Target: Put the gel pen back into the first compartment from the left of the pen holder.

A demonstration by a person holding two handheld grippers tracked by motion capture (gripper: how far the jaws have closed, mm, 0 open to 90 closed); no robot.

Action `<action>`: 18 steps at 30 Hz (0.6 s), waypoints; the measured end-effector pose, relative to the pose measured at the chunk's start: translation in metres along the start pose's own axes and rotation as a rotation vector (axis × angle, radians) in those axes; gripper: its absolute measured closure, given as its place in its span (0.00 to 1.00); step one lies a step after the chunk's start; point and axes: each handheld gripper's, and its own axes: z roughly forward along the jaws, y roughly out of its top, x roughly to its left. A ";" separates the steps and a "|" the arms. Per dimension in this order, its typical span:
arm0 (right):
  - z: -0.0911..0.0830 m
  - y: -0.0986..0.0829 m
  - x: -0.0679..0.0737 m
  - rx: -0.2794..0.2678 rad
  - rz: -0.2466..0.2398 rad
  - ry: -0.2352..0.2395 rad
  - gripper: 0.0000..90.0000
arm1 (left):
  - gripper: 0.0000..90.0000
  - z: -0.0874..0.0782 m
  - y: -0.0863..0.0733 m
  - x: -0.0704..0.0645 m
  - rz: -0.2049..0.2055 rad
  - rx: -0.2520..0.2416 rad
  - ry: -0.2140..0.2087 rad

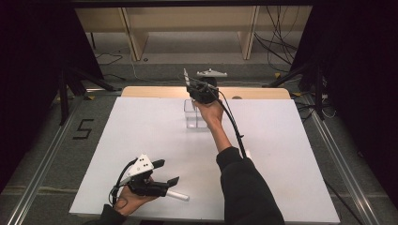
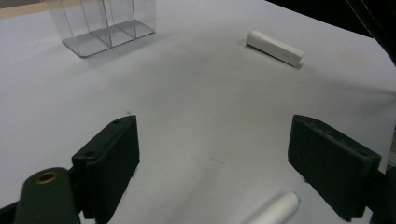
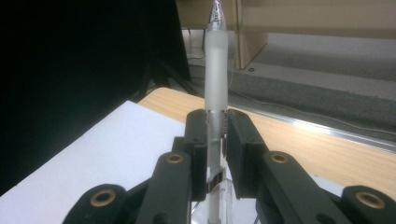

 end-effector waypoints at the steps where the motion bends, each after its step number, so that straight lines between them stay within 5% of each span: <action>1: 0.001 0.000 0.000 0.002 0.001 -0.002 0.88 | 0.18 0.000 0.000 0.000 -0.001 -0.001 0.000; 18: 0.018 -0.007 0.000 0.012 -0.006 -0.032 0.88 | 0.18 -0.001 0.001 -0.001 0.001 -0.005 -0.007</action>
